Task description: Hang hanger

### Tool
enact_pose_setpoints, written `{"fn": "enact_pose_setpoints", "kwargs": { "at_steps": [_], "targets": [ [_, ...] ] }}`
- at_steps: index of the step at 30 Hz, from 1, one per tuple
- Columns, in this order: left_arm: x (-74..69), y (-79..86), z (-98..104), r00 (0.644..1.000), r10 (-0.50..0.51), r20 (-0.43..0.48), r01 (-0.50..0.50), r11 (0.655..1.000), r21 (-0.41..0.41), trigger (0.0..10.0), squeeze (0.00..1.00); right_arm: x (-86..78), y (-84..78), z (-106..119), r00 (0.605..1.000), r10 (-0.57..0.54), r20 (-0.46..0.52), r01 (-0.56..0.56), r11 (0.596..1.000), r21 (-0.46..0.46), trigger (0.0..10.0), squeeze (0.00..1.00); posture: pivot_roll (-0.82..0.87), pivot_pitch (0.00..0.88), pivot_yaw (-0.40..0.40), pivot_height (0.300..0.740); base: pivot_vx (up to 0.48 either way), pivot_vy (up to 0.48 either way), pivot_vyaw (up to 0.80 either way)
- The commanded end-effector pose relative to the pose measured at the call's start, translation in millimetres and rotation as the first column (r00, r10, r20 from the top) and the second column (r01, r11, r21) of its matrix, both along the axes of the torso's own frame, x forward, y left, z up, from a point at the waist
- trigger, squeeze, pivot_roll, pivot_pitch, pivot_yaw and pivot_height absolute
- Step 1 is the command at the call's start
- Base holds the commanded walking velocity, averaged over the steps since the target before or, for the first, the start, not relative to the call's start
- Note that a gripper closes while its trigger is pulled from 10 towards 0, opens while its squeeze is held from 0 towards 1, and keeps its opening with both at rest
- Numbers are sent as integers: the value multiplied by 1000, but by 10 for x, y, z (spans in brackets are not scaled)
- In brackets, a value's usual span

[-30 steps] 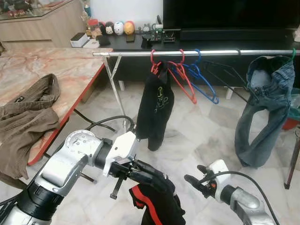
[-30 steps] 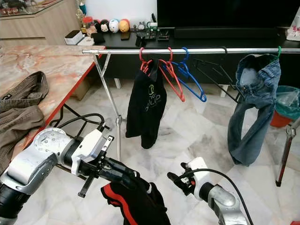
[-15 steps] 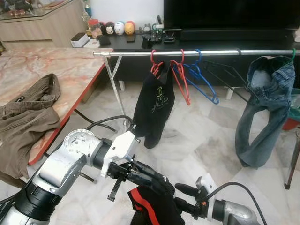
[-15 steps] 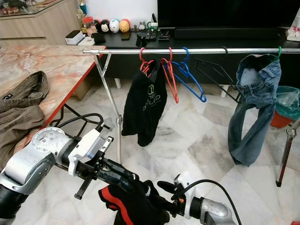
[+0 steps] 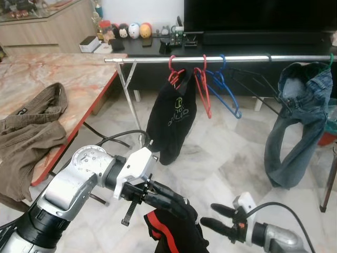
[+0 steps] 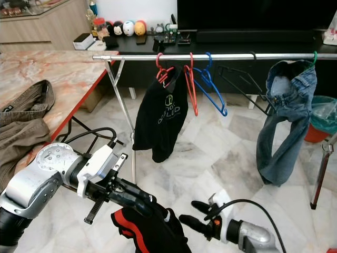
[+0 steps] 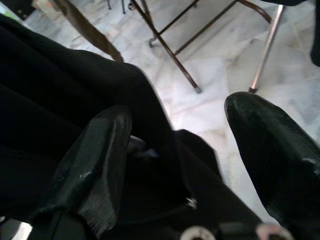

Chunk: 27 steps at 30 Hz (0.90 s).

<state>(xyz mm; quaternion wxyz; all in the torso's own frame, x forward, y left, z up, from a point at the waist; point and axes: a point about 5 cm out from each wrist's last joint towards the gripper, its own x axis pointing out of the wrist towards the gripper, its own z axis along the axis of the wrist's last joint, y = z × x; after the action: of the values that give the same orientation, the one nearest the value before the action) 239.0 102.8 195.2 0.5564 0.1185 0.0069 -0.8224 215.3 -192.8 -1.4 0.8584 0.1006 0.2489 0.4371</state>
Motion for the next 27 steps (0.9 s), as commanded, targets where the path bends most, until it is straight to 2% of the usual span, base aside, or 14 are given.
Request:
{"fn": "enact_pose_setpoints", "kwargs": {
  "at_steps": [1,12,17,20,22,25,27],
  "targets": [
    [3,15,60,1000,-7,24,7,1000,-11,10000,0,-14,80,2,999,32,-4,-32,999,31,10000,4,86,36,104,740,0,0,0],
    [1,20,76,1000,-5,28,5,1000,-15,10000,0,-53,96,8,997,63,-42,-59,994,93,10000,4,90,36,101,740,0,0,0],
    [4,-5,87,999,-8,32,9,1000,-22,10000,0,-123,146,-38,988,131,-88,-121,987,108,10000,0,92,35,100,740,0,0,0],
    [-25,-12,126,999,-21,36,23,999,-33,10000,0,-118,227,-188,988,85,-127,-79,996,51,10000,4,101,35,100,740,0,0,0],
    [-32,-7,134,999,-24,35,25,999,-34,10000,0,-121,243,-213,989,90,-118,-89,996,16,10000,4,103,35,100,740,0,0,0],
    [-41,7,149,999,-28,32,30,999,-38,10000,0,-59,238,-249,993,15,-114,-19,999,-37,10000,16,107,36,100,740,0,0,0],
    [-44,9,153,999,-30,31,32,999,-40,10000,0,-55,236,-250,994,16,-105,-21,999,-49,10000,12,107,36,100,740,0,0,0]
  ]
}}
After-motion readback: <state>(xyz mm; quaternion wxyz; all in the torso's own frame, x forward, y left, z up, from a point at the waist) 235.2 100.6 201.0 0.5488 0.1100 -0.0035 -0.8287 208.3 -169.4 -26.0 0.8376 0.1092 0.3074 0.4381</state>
